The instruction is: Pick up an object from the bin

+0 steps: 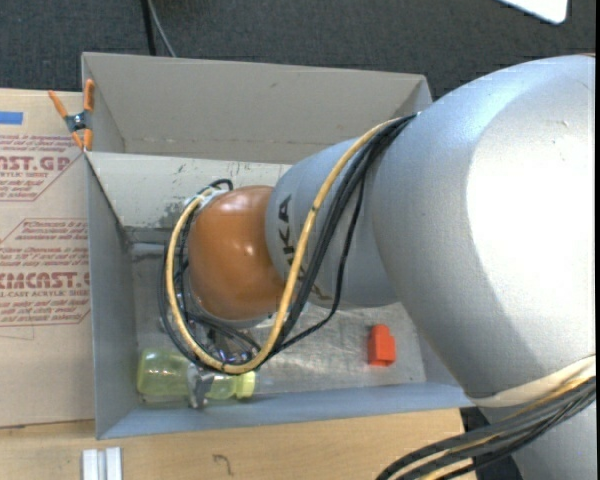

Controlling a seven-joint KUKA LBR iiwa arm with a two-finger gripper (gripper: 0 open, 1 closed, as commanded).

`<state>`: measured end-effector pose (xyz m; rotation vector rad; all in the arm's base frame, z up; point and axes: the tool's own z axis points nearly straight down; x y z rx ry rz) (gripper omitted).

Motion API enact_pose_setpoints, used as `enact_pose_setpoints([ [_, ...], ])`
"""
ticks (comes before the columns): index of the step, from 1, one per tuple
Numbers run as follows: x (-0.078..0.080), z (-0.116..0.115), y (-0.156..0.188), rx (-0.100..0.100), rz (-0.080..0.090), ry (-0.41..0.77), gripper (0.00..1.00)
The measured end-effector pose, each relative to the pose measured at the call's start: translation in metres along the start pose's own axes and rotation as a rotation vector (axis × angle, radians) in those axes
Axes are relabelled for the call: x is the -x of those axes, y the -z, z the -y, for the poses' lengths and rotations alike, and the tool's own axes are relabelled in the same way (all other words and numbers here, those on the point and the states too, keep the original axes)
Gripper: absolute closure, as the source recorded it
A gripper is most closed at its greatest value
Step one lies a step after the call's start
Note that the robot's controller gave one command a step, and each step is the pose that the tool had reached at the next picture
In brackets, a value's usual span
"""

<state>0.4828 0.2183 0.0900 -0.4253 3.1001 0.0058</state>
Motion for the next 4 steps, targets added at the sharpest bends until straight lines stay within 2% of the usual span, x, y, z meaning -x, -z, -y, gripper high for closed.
enact_pose_setpoints([
  [1, 0.0063, -0.0079, -0.0123, -0.004, -0.005, 0.01, 1.0],
  [4, 0.0066, -0.0082, -0.0075, -0.002, -0.004, 0.009, 1.0],
])
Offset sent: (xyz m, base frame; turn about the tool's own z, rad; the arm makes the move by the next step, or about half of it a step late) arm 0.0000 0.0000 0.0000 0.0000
